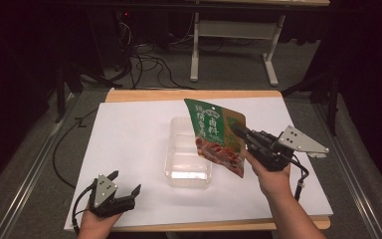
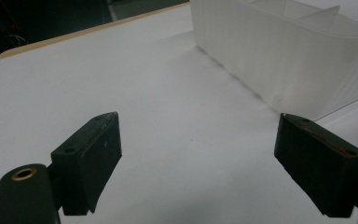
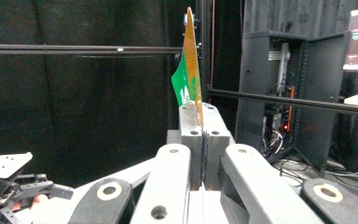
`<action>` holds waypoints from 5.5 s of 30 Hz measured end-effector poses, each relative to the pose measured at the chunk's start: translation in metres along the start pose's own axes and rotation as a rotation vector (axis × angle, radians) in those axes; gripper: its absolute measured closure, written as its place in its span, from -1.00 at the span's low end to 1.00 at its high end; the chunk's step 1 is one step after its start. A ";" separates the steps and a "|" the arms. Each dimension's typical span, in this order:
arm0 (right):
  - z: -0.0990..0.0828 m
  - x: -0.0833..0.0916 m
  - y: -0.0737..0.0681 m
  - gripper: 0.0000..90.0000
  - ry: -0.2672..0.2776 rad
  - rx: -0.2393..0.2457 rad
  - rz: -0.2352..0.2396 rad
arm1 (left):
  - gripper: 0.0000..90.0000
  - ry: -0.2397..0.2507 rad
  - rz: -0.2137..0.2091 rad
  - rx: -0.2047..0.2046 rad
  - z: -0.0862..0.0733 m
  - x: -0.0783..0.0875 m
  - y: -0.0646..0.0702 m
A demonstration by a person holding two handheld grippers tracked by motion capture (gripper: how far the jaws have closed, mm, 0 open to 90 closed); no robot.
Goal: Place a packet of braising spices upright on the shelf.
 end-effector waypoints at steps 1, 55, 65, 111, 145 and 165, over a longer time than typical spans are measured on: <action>0.000 -0.001 -0.001 1.00 -0.001 0.000 0.002 | -0.66 0.000 0.000 0.000 0.000 0.000 0.000; -0.063 -0.070 -0.031 1.00 -0.053 -0.057 0.010 | -0.66 -0.005 0.001 -0.003 -0.001 0.001 0.001; -0.069 -0.067 -0.032 1.00 -0.069 -0.030 0.015 | -0.66 -0.008 -0.004 -0.006 -0.002 0.001 0.001; -0.089 -0.030 -0.015 1.00 -0.229 -0.075 0.056 | -0.66 -0.022 -0.006 -0.014 -0.003 0.000 0.003; -0.105 -0.053 -0.020 1.00 -0.232 -0.098 0.003 | -0.66 -0.022 0.000 -0.017 -0.003 0.000 0.003; -0.121 -0.044 -0.018 1.00 -0.268 -0.090 -0.008 | -0.66 -0.022 -0.004 -0.016 -0.003 0.001 0.003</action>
Point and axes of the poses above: each handheld gripper's, and its own axes: x roughly backward along the jaws, z roughly out of its top, y roughly to its right, the point moved 4 cm from there along -x, roughly forward along the jaws, and after that the axes turned 3 degrees about y, right-handed, at the moved point
